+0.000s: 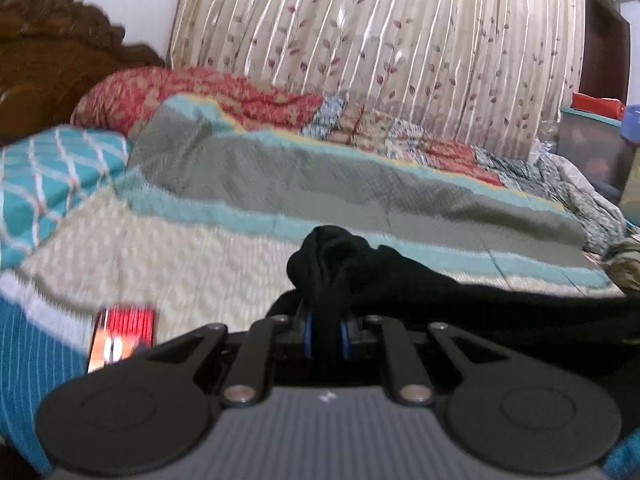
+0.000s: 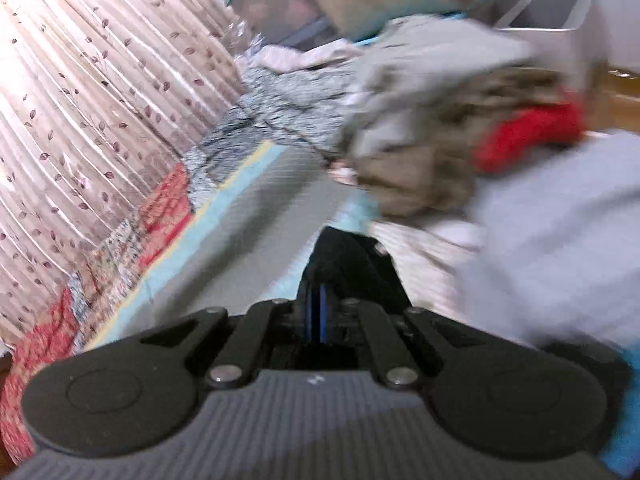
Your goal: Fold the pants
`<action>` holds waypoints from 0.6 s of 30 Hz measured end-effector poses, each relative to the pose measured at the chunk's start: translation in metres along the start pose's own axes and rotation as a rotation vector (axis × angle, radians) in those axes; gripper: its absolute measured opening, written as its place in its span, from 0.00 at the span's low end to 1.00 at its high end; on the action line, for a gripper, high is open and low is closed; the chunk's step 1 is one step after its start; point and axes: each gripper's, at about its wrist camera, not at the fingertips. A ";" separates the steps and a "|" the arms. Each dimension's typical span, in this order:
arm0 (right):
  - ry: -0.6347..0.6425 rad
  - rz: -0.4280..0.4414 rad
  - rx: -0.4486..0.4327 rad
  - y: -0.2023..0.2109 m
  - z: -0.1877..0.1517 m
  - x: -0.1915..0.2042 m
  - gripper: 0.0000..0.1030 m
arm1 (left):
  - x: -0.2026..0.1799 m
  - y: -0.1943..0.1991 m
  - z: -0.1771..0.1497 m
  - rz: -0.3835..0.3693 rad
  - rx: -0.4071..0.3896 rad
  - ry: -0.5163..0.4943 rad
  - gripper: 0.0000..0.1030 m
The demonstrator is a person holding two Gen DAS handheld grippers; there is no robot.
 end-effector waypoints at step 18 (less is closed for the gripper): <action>-0.173 -0.354 -0.129 0.057 -0.083 -0.095 0.54 | 0.055 0.075 -0.053 -0.191 0.154 0.209 0.61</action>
Point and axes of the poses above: each gripper's, at about its wrist camera, not at the fingertips, and y roughly against the way its jaws point, x to its left, z to its top, and after that the axes turned 10 degrees about z, right-handed
